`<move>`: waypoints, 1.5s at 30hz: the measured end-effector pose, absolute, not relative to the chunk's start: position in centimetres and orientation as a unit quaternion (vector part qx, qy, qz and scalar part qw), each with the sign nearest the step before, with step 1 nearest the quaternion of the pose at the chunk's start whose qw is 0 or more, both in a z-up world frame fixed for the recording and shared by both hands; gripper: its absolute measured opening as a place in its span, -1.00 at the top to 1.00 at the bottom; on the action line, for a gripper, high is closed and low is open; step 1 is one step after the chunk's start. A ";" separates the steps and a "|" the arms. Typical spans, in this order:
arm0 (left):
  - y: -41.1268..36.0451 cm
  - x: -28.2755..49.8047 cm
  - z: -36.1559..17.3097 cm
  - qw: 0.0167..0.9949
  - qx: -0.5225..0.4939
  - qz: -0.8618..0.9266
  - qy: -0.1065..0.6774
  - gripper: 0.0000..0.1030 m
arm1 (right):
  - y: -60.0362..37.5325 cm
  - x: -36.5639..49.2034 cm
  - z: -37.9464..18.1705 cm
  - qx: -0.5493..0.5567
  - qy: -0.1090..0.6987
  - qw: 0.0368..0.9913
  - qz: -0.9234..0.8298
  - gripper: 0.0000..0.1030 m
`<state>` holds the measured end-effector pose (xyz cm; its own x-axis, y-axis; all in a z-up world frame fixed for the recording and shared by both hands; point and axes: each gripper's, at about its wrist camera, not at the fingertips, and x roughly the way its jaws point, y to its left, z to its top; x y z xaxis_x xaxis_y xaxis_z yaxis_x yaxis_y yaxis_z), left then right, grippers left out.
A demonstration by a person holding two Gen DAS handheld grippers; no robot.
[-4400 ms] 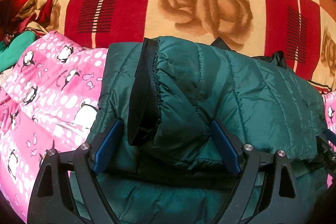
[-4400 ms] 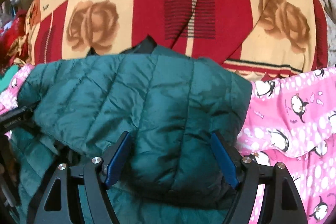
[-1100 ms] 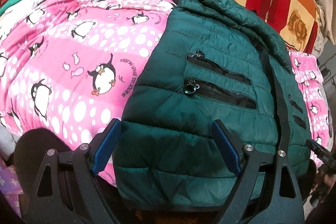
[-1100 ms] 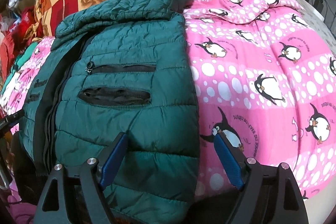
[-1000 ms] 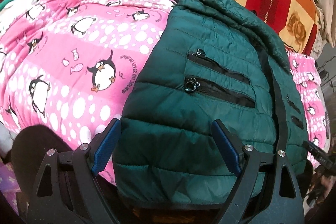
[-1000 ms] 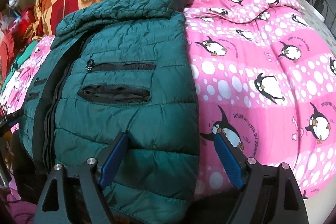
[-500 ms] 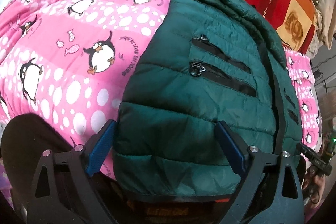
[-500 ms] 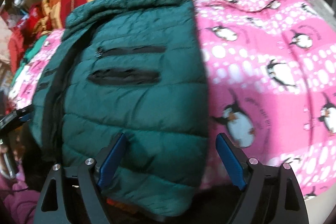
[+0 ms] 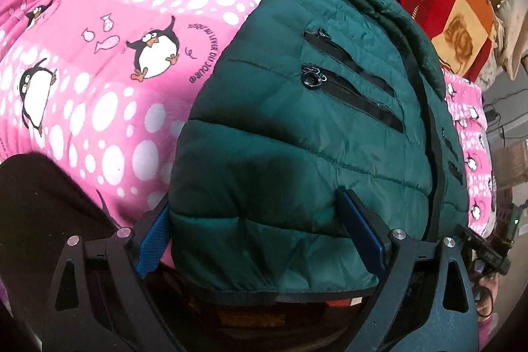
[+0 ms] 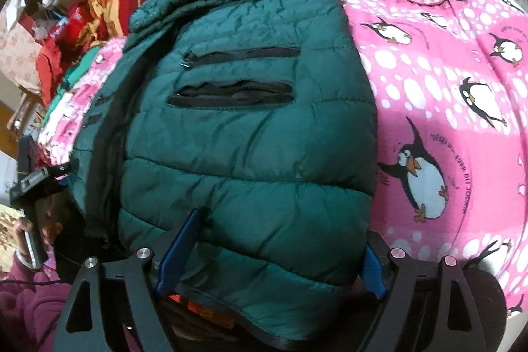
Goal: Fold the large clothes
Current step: 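Grasp the jacket hem with both grippers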
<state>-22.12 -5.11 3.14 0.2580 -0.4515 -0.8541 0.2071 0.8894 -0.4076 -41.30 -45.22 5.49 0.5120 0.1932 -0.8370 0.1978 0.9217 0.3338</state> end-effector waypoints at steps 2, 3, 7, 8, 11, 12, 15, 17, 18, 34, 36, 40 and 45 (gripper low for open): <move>-5.2 -22.0 3.0 0.786 -0.107 -0.209 0.572 -0.83 | -45.1 -41.5 6.1 0.206 0.479 0.853 0.019 -0.54; -5.2 -22.0 3.0 0.787 -0.108 -0.208 0.571 -0.83 | -45.0 -41.5 6.1 0.210 0.476 0.854 0.024 -0.54; -5.6 -22.1 2.9 0.789 -0.104 -0.206 0.569 -0.83 | -45.3 -41.2 4.8 0.215 0.489 0.846 0.015 -0.54; -5.6 -22.1 2.9 0.790 -0.103 -0.206 0.568 -0.83 | -45.3 -41.2 4.5 0.216 0.488 0.846 0.014 -0.54; -5.6 -22.2 2.9 0.797 -0.096 -0.208 0.560 -0.83 | -45.0 -41.1 4.5 0.210 0.485 0.849 0.012 -0.54; -5.6 -22.3 2.9 0.797 -0.094 -0.209 0.559 -0.83 | -45.0 -41.1 4.5 0.206 0.486 0.849 0.012 -0.54; -5.9 -22.5 3.1 0.799 -0.080 -0.211 0.557 -0.70 | -44.5 -40.9 4.8 0.180 0.483 0.857 0.006 -0.19; -6.0 -22.8 3.6 0.805 -0.076 -0.209 0.550 -0.10 | -44.2 -40.9 5.3 0.164 0.476 0.864 0.010 0.13; -6.1 -22.9 3.9 0.809 -0.071 -0.207 0.545 0.03 | -44.4 -41.0 5.5 0.158 0.474 0.866 0.012 0.27; -5.8 -19.6 13.3 0.865 -0.104 -0.221 0.438 0.75 | -47.1 -38.6 13.2 0.160 0.354 0.921 0.008 0.51; -6.3 -18.7 14.1 0.872 -0.110 -0.218 0.425 0.74 | -47.6 -37.5 14.2 0.156 0.344 0.926 0.001 0.51; -6.9 -16.6 15.8 0.881 -0.122 -0.212 0.405 0.74 | -49.0 -34.5 15.7 0.156 0.328 0.932 -0.014 0.52; -8.5 -12.9 17.5 0.891 -0.127 -0.205 0.384 0.74 | -50.5 -30.0 17.2 0.159 0.310 0.937 -0.034 0.52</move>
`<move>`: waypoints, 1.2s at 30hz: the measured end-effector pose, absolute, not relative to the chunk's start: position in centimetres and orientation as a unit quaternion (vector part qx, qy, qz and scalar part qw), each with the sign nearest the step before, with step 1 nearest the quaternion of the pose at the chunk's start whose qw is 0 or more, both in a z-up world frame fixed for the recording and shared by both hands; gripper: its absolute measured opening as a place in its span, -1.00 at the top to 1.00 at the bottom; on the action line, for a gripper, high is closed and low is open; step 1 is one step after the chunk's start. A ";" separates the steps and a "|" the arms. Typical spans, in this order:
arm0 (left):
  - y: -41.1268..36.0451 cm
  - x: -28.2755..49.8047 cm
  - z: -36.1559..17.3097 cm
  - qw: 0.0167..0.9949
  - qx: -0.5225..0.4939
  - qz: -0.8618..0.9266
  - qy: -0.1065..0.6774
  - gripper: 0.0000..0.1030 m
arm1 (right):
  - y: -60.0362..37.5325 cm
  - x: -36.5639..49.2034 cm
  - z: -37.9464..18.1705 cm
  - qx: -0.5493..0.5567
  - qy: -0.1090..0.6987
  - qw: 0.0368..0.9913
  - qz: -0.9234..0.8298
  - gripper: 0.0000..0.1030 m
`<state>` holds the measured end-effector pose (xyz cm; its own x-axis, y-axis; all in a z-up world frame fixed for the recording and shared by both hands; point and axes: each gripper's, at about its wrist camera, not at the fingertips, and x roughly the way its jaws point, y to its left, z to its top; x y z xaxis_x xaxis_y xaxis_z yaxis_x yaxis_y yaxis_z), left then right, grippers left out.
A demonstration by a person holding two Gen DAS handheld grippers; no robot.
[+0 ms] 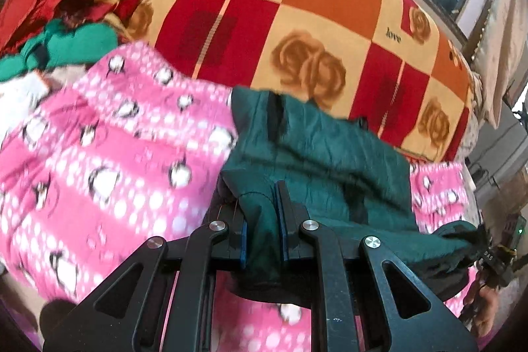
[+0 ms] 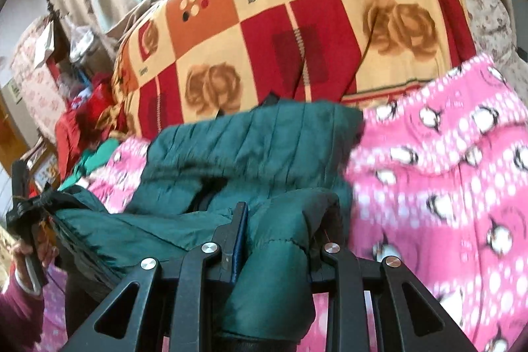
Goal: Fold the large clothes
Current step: 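Grasp the jacket hem with both grippers, then lift the hem and fold it toward the collar with both grippers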
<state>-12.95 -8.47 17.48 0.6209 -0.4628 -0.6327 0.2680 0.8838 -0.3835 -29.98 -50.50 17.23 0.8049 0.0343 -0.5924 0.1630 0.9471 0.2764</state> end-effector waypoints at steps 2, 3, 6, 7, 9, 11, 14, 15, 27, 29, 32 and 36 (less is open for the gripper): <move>-9.4 -11.2 18.1 0.897 -0.122 -0.199 0.375 0.74 | -51.1 -28.1 17.8 0.155 0.308 0.938 -0.044 0.52; -10.0 -10.1 18.4 0.901 -0.120 -0.194 0.369 0.74 | -51.5 -27.1 18.0 0.155 0.307 0.938 -0.050 0.52; -11.5 -7.4 18.8 0.907 -0.113 -0.180 0.363 0.74 | -53.0 -24.1 18.3 0.159 0.310 0.935 -0.068 0.52; -12.1 -6.3 18.9 0.909 -0.110 -0.174 0.363 0.74 | -53.6 -23.3 18.3 0.163 0.312 0.933 -0.073 0.52; -13.1 -4.1 18.8 0.912 -0.103 -0.160 0.362 0.74 | -54.8 -21.3 18.0 0.166 0.319 0.929 -0.086 0.52; -14.0 -1.9 18.4 0.915 -0.102 -0.144 0.363 0.74 | -56.0 -19.2 17.4 0.169 0.328 0.924 -0.096 0.52; -15.3 1.5 17.0 0.911 -0.104 -0.128 0.378 0.75 | -57.4 -16.6 16.3 0.185 0.341 0.916 -0.101 0.52; -15.7 2.3 16.6 0.911 -0.101 -0.122 0.381 0.75 | -57.7 -15.6 15.7 0.188 0.345 0.914 -0.104 0.52; -15.2 7.1 12.7 0.879 -0.175 -0.156 0.415 0.38 | -61.2 -11.2 11.3 0.290 0.331 0.890 -0.115 0.26; -14.9 6.8 13.4 0.876 -0.178 -0.170 0.414 -0.01 | -61.5 -11.8 12.1 0.310 0.311 0.892 -0.108 0.07; -13.8 5.1 15.2 0.897 -0.170 -0.159 0.376 -0.60 | -61.3 -13.6 14.3 0.320 0.267 0.902 -0.110 -0.64; -12.9 4.0 16.0 0.901 -0.173 -0.164 0.362 -0.60 | -60.1 -15.5 16.5 0.292 0.249 0.918 -0.094 -0.64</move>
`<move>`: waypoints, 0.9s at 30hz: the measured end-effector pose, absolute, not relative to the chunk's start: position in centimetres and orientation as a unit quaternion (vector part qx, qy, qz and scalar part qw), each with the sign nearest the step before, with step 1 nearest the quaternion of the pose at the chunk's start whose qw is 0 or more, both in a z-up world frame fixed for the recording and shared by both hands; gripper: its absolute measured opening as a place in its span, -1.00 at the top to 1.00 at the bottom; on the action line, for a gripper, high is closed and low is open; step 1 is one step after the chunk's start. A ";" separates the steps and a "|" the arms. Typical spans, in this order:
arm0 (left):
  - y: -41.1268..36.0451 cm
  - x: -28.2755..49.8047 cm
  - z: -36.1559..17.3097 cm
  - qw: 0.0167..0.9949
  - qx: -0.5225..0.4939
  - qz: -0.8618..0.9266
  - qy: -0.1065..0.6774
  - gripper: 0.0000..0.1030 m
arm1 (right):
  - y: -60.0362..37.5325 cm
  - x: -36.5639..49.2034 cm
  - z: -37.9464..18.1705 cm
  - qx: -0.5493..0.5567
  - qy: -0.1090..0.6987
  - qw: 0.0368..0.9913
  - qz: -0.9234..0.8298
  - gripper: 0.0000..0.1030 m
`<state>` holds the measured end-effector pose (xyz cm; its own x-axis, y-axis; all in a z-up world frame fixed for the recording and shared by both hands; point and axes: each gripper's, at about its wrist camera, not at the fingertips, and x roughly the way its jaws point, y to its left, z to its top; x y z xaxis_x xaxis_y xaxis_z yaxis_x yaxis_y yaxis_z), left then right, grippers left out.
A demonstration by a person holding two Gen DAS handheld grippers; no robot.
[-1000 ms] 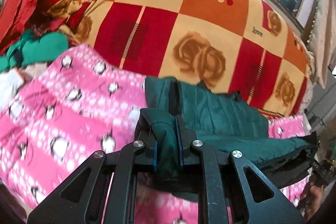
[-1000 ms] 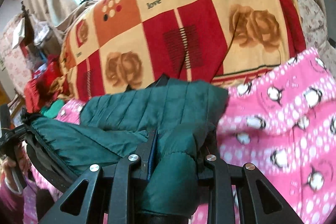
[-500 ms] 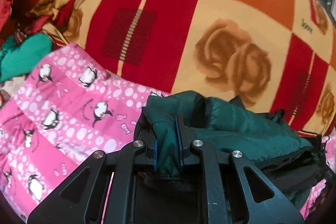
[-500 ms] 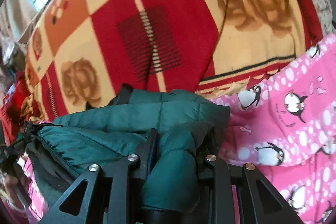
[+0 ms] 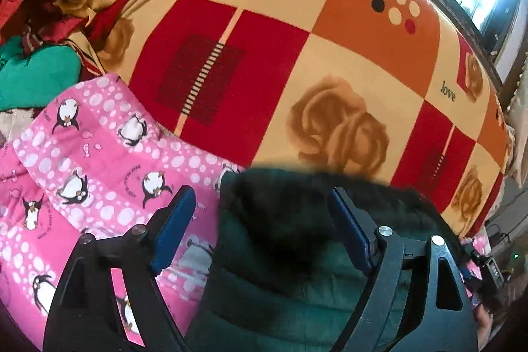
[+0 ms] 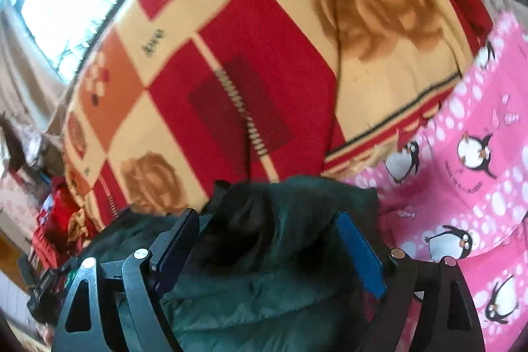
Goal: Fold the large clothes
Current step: 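Lift the hem and fold it toward the collar with both grippers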
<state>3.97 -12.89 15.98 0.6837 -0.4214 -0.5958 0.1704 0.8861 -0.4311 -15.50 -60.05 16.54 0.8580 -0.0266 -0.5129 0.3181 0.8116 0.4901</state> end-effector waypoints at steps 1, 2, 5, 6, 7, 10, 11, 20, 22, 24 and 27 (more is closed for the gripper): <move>-13.0 3.9 15.8 0.899 -0.173 -0.165 0.367 -0.60 | -59.3 -15.8 17.0 0.276 0.249 0.924 -0.088 -0.64; -13.2 3.8 15.8 0.898 -0.173 -0.166 0.369 -0.60 | -58.5 -15.8 17.4 0.256 0.252 0.930 -0.081 -0.64; -14.6 3.5 15.3 0.901 -0.155 -0.162 0.373 -0.60 | -55.8 -14.2 17.4 0.192 0.279 0.938 -0.066 -0.64; -15.1 3.5 15.1 0.902 -0.150 -0.160 0.373 -0.60 | -55.3 -13.6 17.1 0.177 0.289 0.939 -0.064 -0.64; -15.9 3.6 14.8 0.902 -0.143 -0.159 0.375 -0.60 | -54.8 -12.9 16.8 0.160 0.299 0.939 -0.063 -0.64; -18.2 4.3 13.7 0.900 -0.112 -0.152 0.393 -0.60 | -53.9 -10.4 15.5 0.121 0.329 0.934 -0.067 -0.64; -19.0 4.7 13.2 0.899 -0.100 -0.146 0.400 -0.60 | -53.8 -9.4 15.1 0.114 0.338 0.932 -0.070 -0.64; -21.8 9.0 10.1 0.900 -0.041 -0.092 0.423 -0.64 | -56.3 -3.4 11.3 0.091 0.394 0.907 -0.122 -0.65; -22.2 9.5 9.7 0.901 -0.041 -0.096 0.421 -0.65 | -57.6 -2.9 10.1 0.127 0.401 0.899 -0.122 -0.70; -22.8 9.7 9.5 0.904 -0.028 -0.092 0.417 -0.68 | -58.1 -3.0 9.5 0.140 0.395 0.899 -0.124 -0.73; -23.3 9.6 9.2 0.910 -0.014 -0.084 0.407 -0.71 | -57.9 -3.3 9.3 0.134 0.392 0.901 -0.128 -0.73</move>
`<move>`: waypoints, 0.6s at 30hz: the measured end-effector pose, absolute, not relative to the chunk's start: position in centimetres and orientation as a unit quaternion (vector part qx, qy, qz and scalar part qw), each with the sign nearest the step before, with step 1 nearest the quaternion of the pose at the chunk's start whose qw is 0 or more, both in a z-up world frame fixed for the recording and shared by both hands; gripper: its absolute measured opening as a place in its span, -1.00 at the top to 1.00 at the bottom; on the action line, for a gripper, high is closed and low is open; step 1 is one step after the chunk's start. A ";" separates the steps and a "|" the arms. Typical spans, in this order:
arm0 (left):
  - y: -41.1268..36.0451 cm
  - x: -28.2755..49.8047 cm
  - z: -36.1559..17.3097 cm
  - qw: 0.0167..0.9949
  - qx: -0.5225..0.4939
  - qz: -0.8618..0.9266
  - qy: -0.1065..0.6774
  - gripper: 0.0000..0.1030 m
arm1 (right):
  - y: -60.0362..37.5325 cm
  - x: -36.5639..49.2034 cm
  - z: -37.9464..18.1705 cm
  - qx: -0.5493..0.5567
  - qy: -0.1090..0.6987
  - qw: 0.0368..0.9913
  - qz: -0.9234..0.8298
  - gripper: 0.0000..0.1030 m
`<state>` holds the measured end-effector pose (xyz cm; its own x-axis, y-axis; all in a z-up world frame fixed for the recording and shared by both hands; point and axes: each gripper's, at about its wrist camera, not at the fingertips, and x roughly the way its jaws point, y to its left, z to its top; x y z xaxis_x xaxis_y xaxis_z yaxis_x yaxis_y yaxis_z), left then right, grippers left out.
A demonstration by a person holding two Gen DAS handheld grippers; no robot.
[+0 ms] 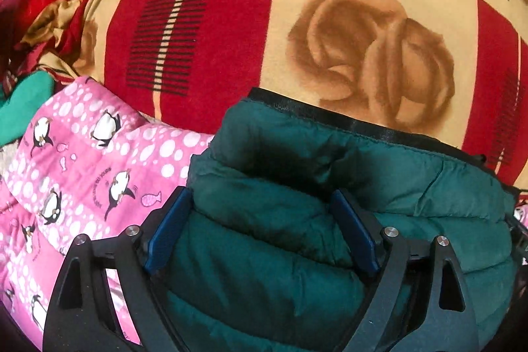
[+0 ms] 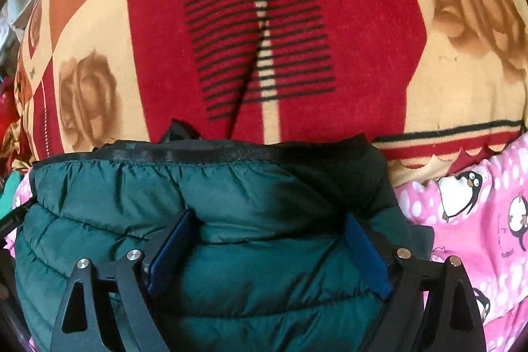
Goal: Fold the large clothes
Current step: 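Lift the hem and fold it toward the collar with both grippers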
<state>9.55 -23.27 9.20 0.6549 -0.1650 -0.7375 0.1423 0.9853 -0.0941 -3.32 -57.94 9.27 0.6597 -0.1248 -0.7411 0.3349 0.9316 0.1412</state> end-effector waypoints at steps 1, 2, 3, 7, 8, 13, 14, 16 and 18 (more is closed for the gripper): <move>-23.2 9.4 9.1 0.911 -0.013 -0.084 0.403 -0.71 | -57.8 -3.4 9.3 0.132 0.394 0.900 -0.128 -0.73; -23.1 9.3 9.2 0.911 -0.013 -0.085 0.403 -0.71 | -57.5 -3.5 9.6 0.131 0.396 0.900 -0.130 -0.73; -23.0 9.3 9.2 0.911 -0.015 -0.086 0.403 -0.71 | -57.2 -3.9 10.1 0.131 0.394 0.900 -0.133 -0.73; -22.3 8.8 9.5 0.910 -0.024 -0.091 0.403 -0.71 | -55.6 -5.8 12.9 0.140 0.357 0.916 -0.116 -0.73; -22.1 8.6 9.6 0.911 -0.026 -0.092 0.401 -0.71 | -55.0 -6.1 13.3 0.139 0.353 0.919 -0.111 -0.73; -20.9 7.5 9.6 0.910 -0.046 -0.095 0.400 -0.71 | -53.6 -5.7 13.8 0.120 0.355 0.920 -0.113 -0.73; -20.8 7.4 9.6 0.910 -0.047 -0.096 0.401 -0.72 | -53.4 -5.3 13.6 0.121 0.358 0.919 -0.116 -0.73; -20.5 7.3 9.2 0.908 -0.050 -0.097 0.404 -0.73 | -53.5 -4.2 12.3 0.123 0.375 0.911 -0.118 -0.73; -20.4 7.0 9.1 0.910 -0.053 -0.096 0.400 -0.73 | -53.1 -3.7 10.7 0.099 0.398 0.904 -0.124 -0.78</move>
